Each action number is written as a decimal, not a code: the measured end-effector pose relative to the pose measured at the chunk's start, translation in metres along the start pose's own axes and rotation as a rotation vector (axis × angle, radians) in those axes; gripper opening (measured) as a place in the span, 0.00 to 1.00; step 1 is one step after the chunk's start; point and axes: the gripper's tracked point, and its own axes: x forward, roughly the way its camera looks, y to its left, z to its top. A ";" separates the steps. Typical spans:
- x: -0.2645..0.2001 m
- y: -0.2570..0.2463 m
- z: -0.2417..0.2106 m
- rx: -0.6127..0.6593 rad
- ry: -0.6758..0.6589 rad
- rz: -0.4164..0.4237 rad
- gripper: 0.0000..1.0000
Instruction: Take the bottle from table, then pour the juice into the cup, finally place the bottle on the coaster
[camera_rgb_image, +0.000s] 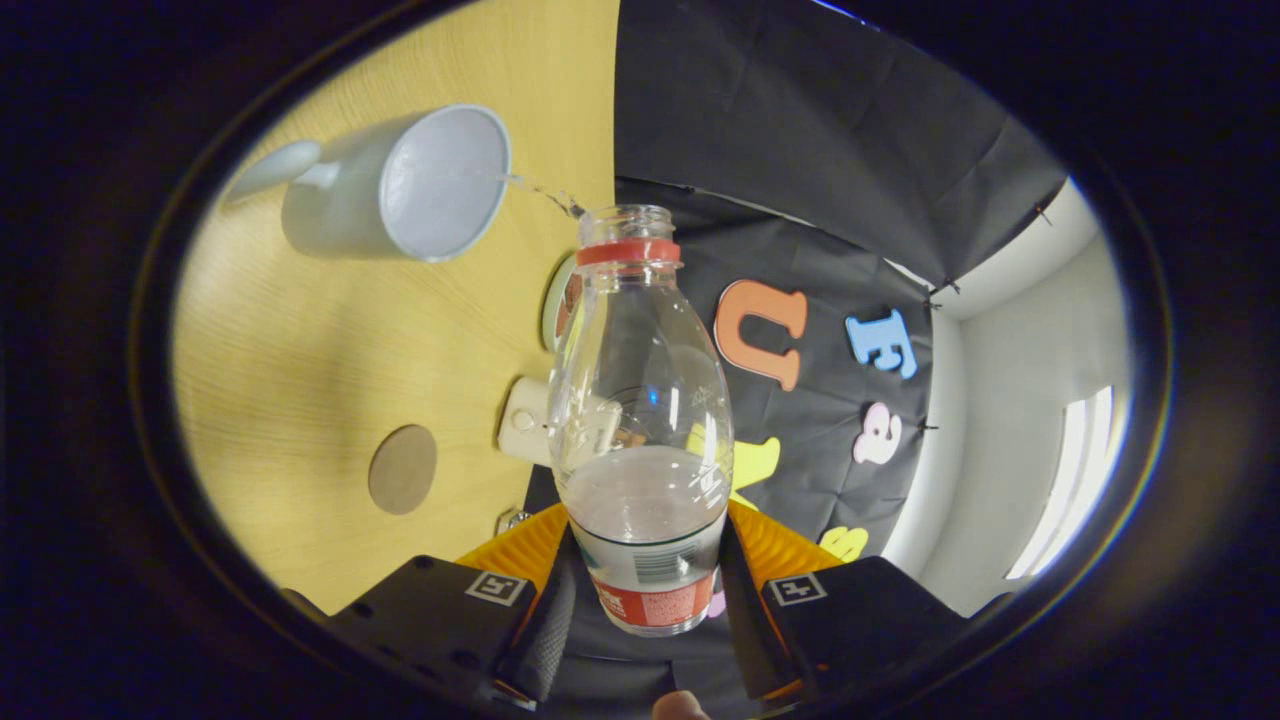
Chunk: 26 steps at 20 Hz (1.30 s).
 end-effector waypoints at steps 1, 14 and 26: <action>0.000 0.000 0.000 -0.003 -0.001 -0.001 0.73; -0.001 -0.009 0.004 -0.040 -0.007 -0.015 0.73; -0.002 -0.016 0.006 -0.078 -0.012 -0.025 0.73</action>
